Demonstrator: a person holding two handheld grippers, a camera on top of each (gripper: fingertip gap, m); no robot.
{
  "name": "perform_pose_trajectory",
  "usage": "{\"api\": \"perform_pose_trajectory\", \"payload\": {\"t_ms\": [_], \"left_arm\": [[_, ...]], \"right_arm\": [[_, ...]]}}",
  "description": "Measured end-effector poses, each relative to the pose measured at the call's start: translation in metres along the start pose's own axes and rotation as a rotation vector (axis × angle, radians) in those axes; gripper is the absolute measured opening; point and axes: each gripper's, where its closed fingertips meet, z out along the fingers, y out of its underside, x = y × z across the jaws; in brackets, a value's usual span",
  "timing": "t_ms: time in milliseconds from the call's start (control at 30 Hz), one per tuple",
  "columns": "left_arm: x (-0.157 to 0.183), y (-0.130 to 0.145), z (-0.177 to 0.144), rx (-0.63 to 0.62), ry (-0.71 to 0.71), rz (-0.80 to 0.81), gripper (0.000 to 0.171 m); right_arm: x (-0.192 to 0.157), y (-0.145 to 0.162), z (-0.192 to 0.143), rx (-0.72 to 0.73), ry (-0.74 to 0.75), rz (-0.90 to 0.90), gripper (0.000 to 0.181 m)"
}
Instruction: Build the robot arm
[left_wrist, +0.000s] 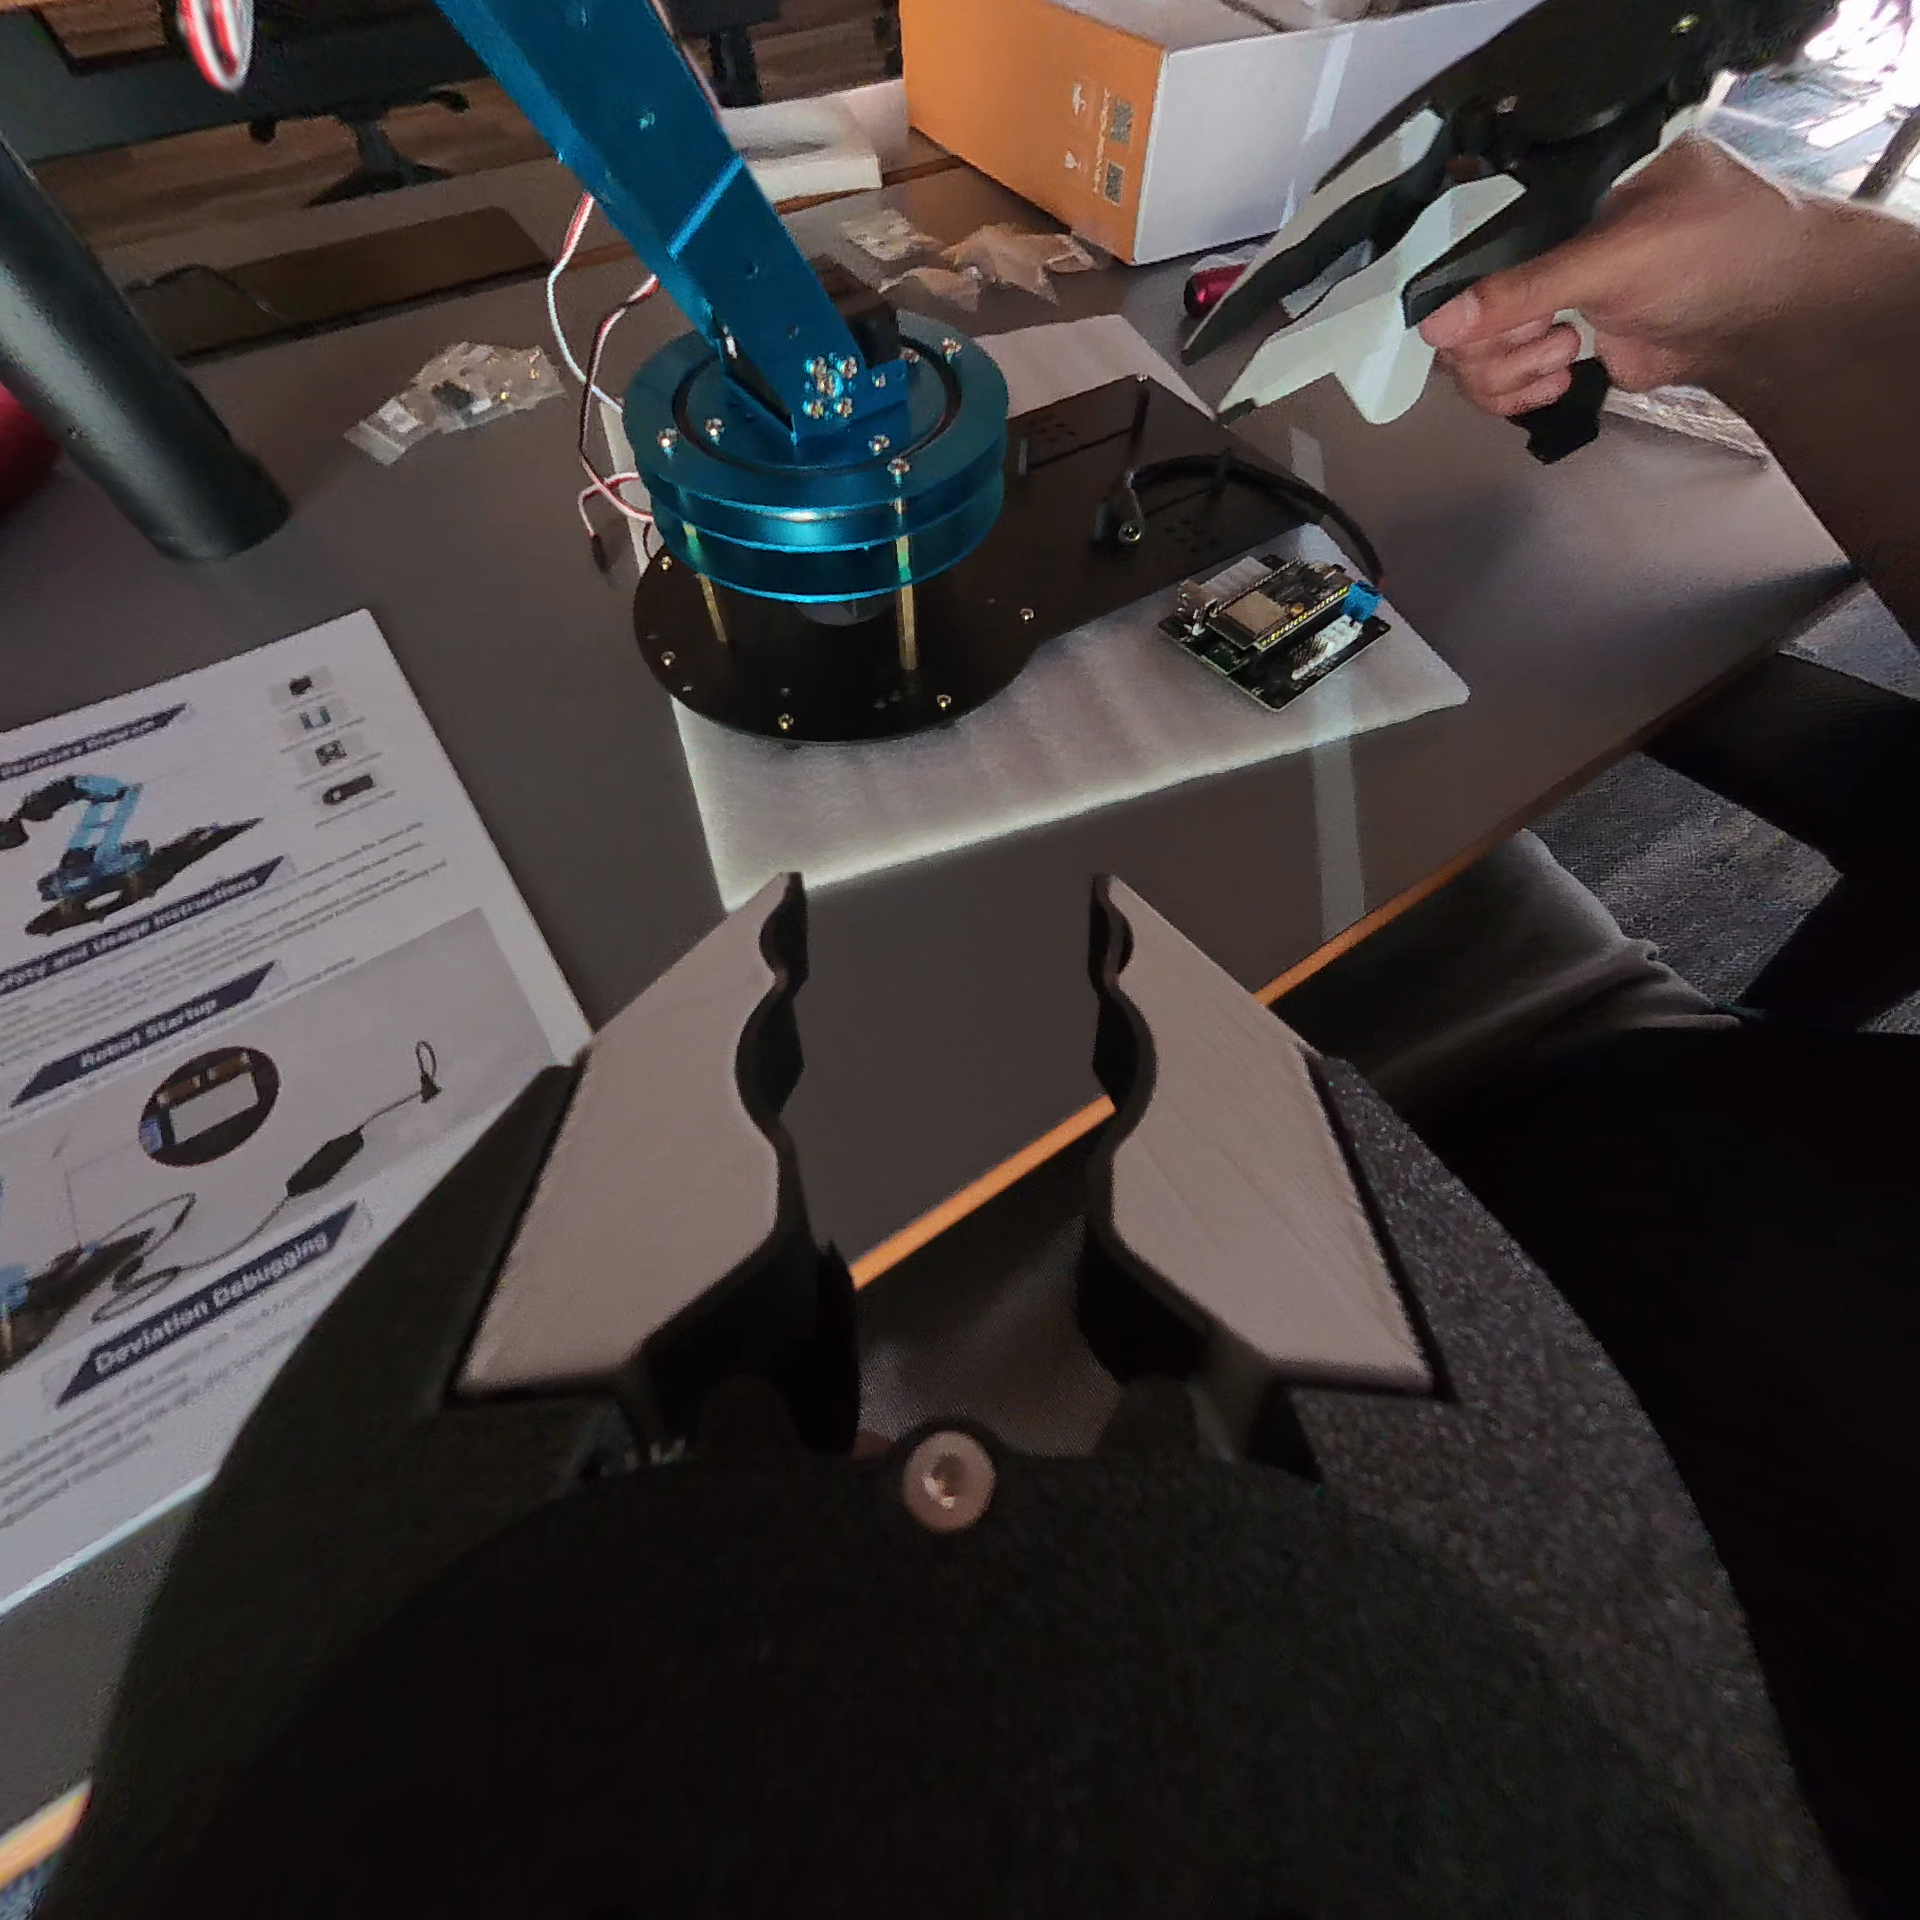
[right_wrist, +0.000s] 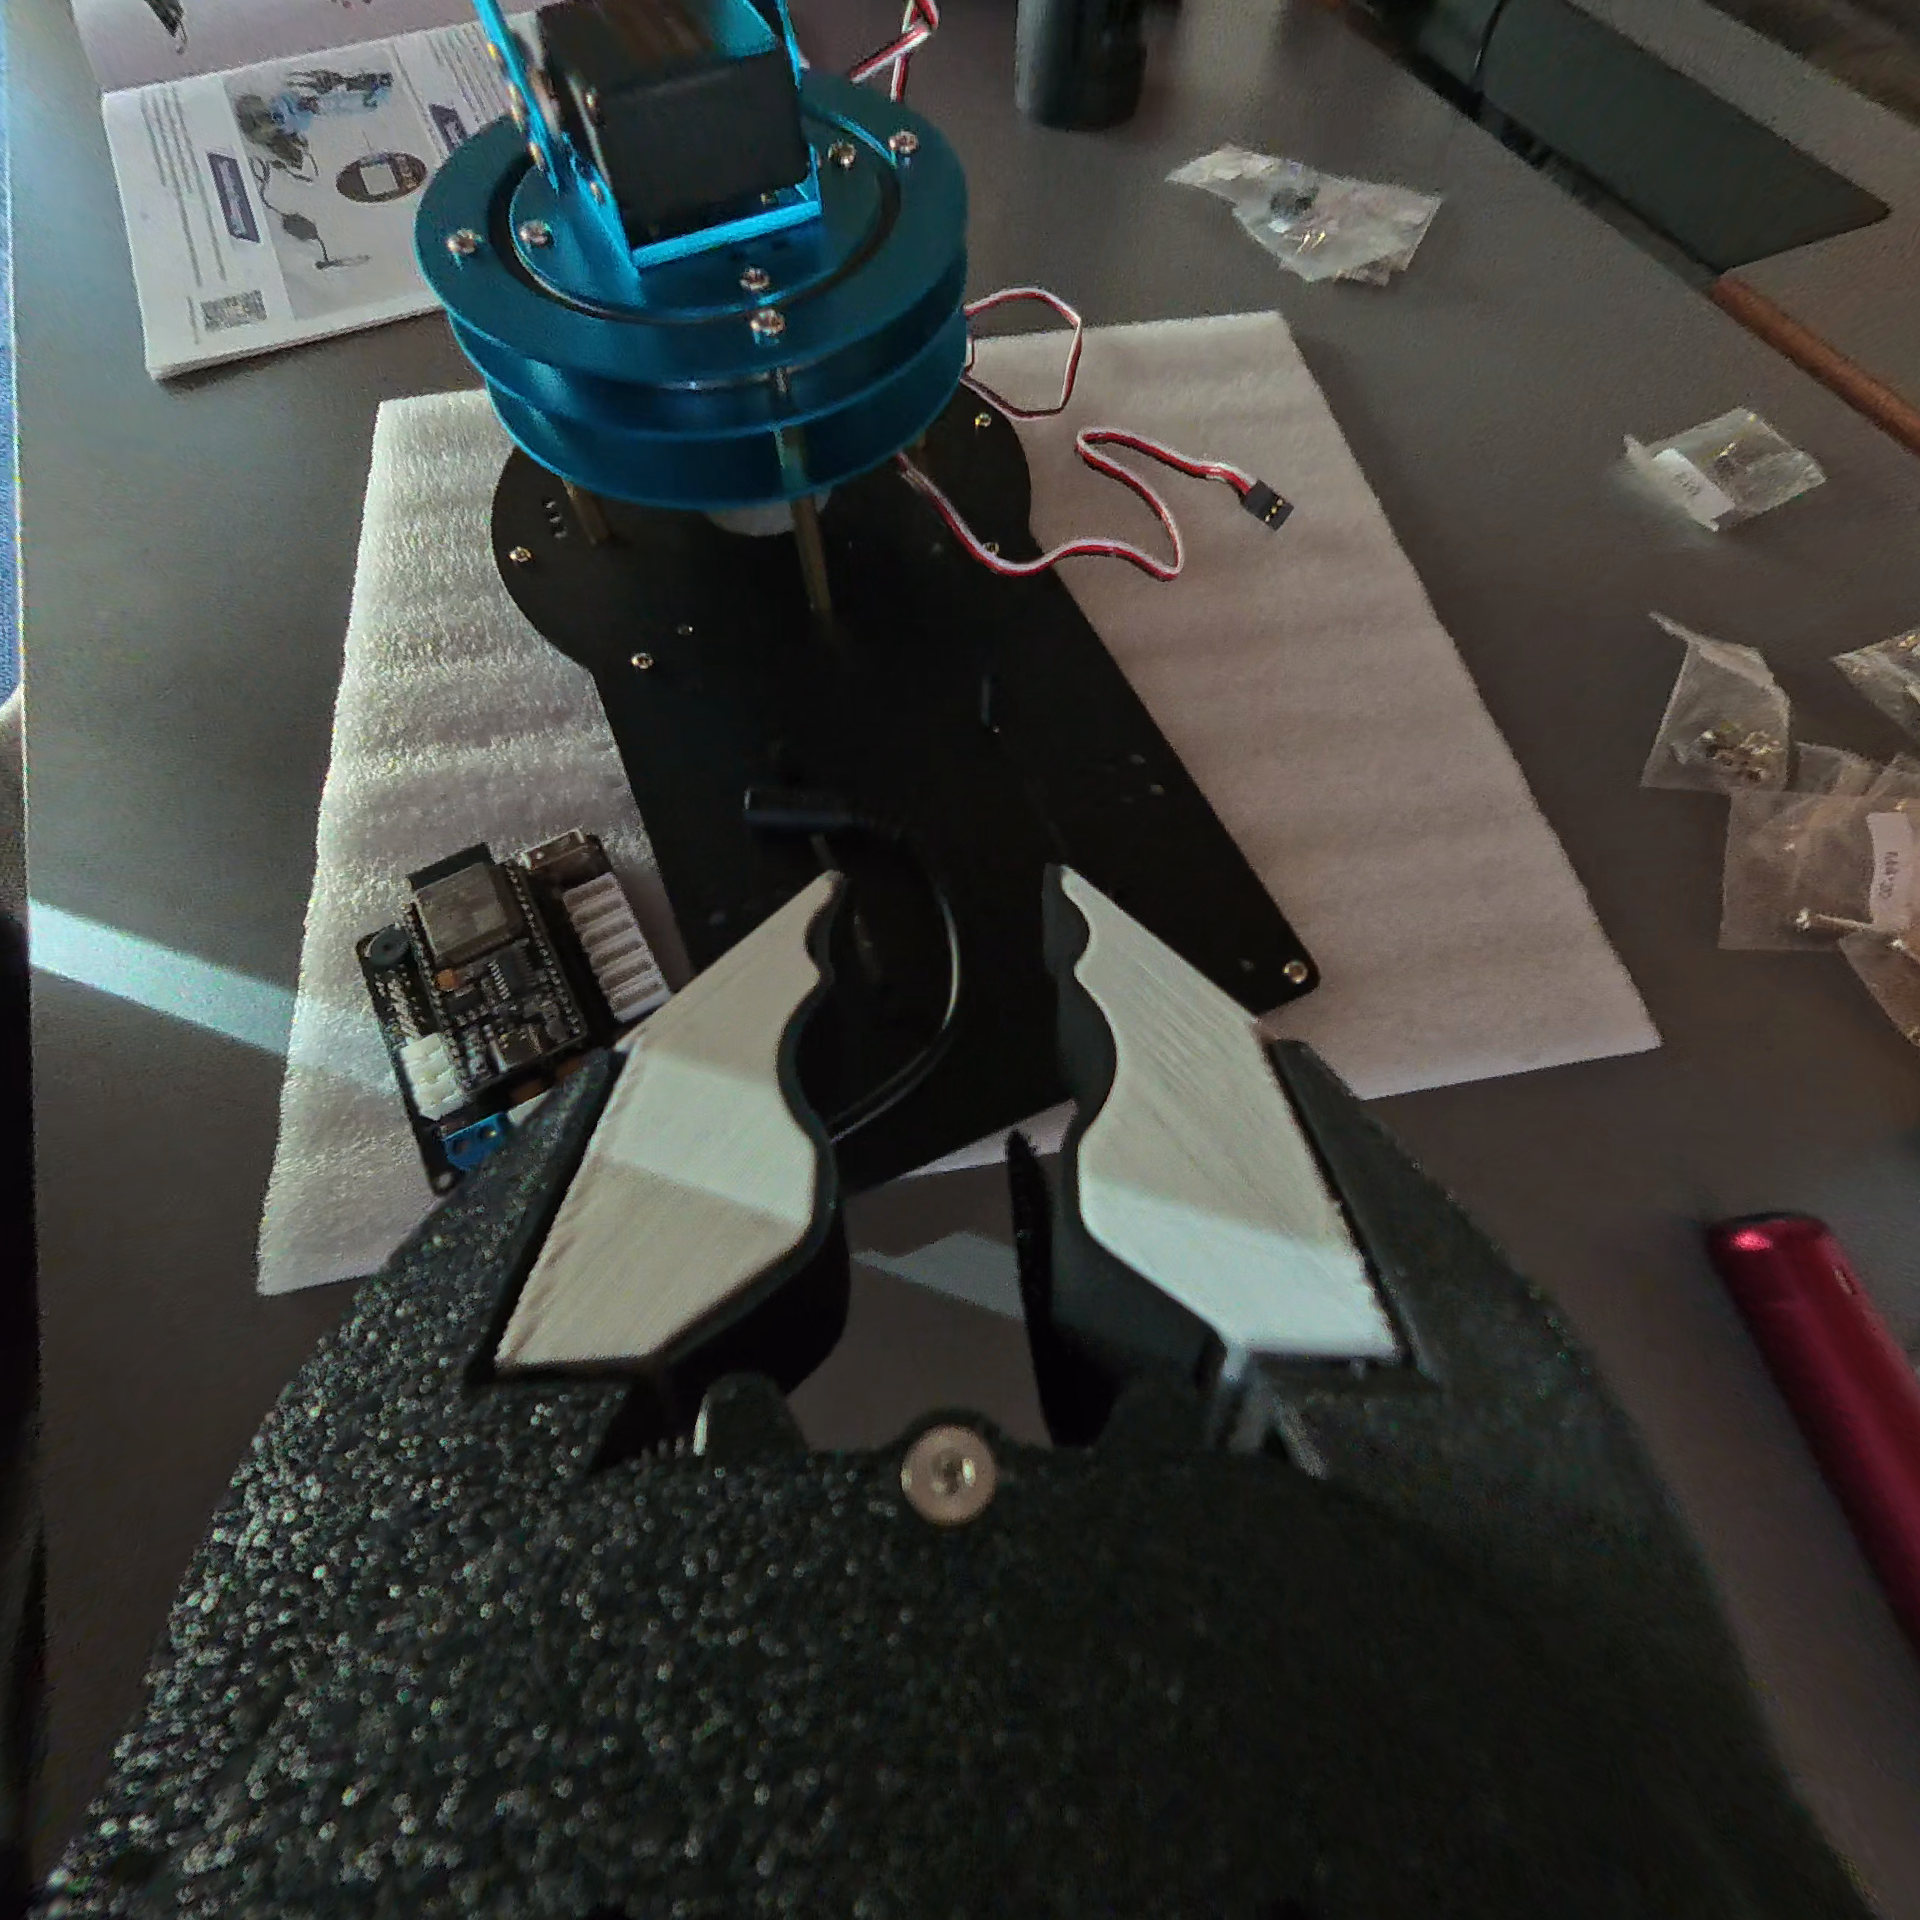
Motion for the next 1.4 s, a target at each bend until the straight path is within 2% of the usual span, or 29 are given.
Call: {"api": "perform_pose_trajectory", "payload": {"t_ms": [67, 233, 367, 567, 867, 967, 1067, 1200, 1300, 1400], "left_arm": [[0.002, 0.003, -0.006, -0.018, -0.026, -0.04, 0.054], [0.012, 0.01, -0.029, -0.007, -0.057, -0.149, 0.054], [0.013, 0.001, -0.039, 0.028, -0.064, -0.208, 0.053], [0.001, -0.012, -0.04, 0.047, -0.107, -0.242, 0.053], [-0.005, -0.007, -0.02, 0.021, -0.093, -0.242, 0.053], [-0.017, -0.018, -0.009, 0.036, -0.088, -0.251, 0.053], [-0.042, -0.031, 0.002, 0.082, -0.113, -0.243, 0.053], [-0.09, -0.038, 0.013, 0.069, -0.173, -0.26, 0.053], [-0.13, -0.04, 0.017, 0.054, -0.228, -0.343, 0.053], [-0.157, -0.042, 0.026, 0.045, -0.246, -0.442, 0.053]], "right_arm": [[0.0, 0.002, -0.007, -0.003, 0.031, -0.001, 0.035], [-0.003, -0.007, -0.032, 0.094, 0.081, 0.091, 0.03], [-0.012, -0.009, -0.031, 0.129, 0.094, 0.178, 0.03], [-0.033, 0.002, -0.015, 0.062, 0.104, 0.103, 0.03], [-0.037, 0.001, -0.023, 0.093, 0.044, 0.158, 0.03], [-0.005, 0.003, -0.061, 0.138, 0.128, 0.216, 0.031], [0.051, 0.017, -0.128, 0.203, 0.296, 0.286, 0.03], [0.135, 0.068, -0.212, 0.094, 0.573, 0.357, 0.03], [0.18, 0.078, -0.252, 0.073, 0.612, 0.461, 0.03], [0.214, 0.082, -0.277, 0.022, 0.665, 0.483, 0.03]]}}
